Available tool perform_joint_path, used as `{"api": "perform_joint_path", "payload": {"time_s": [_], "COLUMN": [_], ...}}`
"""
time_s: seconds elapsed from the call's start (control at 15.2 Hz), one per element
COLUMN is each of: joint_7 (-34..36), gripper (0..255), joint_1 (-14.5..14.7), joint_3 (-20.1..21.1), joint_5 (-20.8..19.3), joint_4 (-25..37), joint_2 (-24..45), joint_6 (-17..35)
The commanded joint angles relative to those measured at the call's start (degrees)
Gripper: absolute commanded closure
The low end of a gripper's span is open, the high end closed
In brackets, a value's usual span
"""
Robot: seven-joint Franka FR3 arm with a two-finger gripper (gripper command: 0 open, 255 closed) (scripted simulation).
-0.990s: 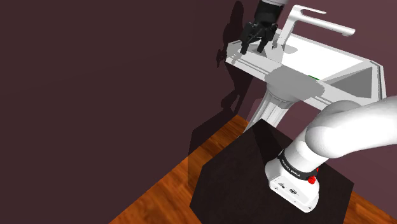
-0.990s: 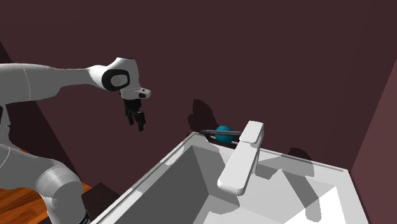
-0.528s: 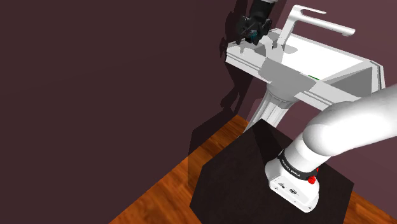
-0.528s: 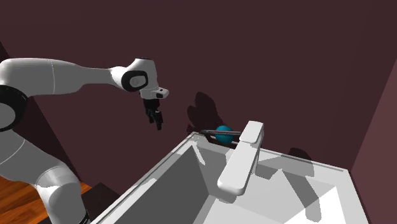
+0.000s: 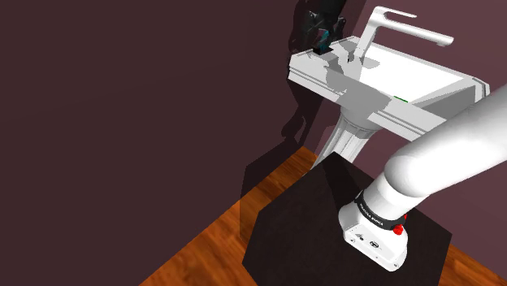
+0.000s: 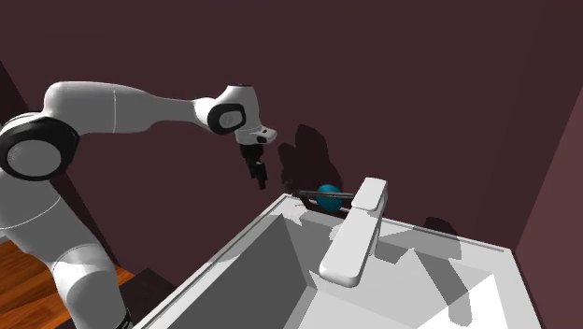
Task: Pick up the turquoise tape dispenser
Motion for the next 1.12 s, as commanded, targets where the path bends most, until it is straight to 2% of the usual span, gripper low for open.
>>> {"api": "perform_joint_path", "payload": {"time_s": [0.0,0.86,1.06], "joint_7": [0.9,5.4,5.6], "gripper": [0,0,0], "joint_1": [-0.9,-7.6,-7.8], "joint_3": [-1.0,-7.7,-7.9], "joint_5": [0.1,4.0,4.2], "joint_4": [2.8,24.4,23.6], "joint_2": [2.7,21.0,21.6], "joint_6": [0.8,2.6,4.2]}}
